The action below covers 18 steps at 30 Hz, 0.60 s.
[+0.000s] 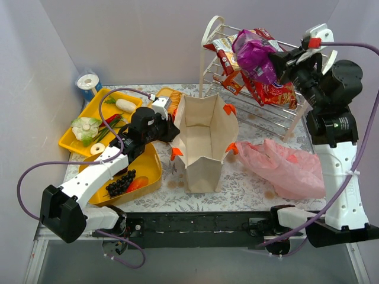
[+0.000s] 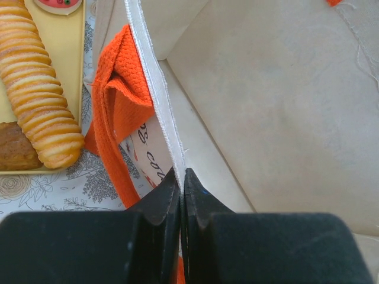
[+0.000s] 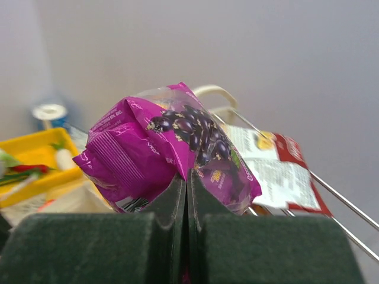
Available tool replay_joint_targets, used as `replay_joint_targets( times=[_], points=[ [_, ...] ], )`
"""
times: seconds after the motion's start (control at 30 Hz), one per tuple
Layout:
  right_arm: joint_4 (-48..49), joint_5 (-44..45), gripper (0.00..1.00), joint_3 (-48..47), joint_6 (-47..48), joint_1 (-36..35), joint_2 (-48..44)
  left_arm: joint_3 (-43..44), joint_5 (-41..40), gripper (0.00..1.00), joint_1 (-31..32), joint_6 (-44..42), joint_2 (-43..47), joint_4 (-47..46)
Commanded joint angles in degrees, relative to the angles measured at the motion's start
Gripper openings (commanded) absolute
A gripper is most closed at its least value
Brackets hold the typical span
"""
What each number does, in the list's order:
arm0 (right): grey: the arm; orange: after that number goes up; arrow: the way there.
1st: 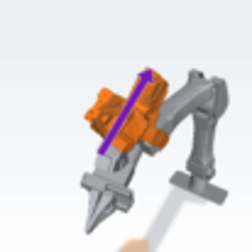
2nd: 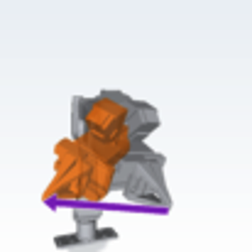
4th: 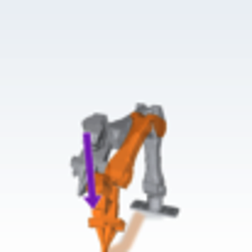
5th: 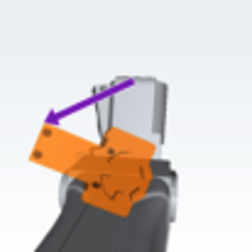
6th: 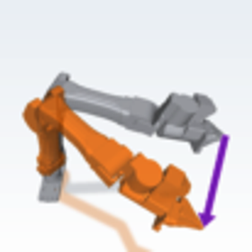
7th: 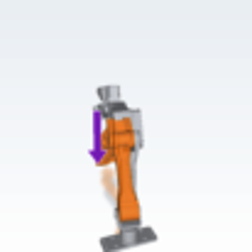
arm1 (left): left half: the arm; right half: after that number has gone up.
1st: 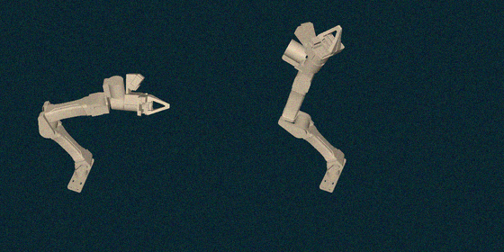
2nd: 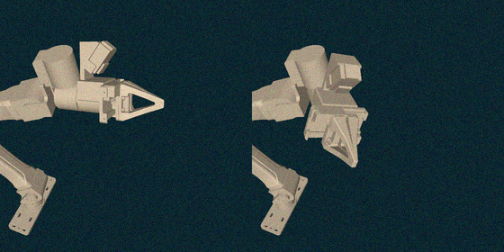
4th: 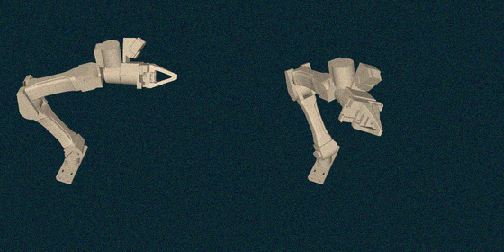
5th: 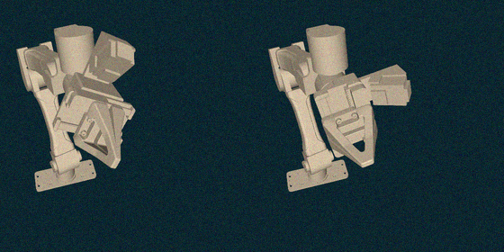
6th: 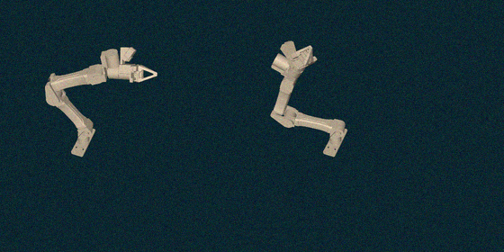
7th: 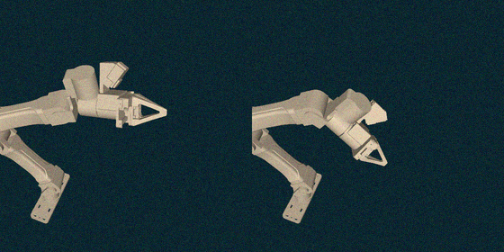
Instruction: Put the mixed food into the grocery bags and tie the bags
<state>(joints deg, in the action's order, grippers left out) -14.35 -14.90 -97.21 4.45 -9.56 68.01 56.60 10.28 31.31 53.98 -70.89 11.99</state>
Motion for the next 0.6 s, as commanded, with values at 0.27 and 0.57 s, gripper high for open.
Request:
replay_joint_targets(
  times=[0.27,0.57],
  points=[
    [15.4,-14.0,0.01,18.8,-4.6,-19.9,-5.3,-1.0,-0.6,0.0,-0.1,-1.3,4.1,-3.2],
    [9.9,4.8,0.01,29.2,-8.7,-22.2,-10.1,-1.3,0.0,0.0,-0.1,-1.0,3.3,-3.7]
  ],
)
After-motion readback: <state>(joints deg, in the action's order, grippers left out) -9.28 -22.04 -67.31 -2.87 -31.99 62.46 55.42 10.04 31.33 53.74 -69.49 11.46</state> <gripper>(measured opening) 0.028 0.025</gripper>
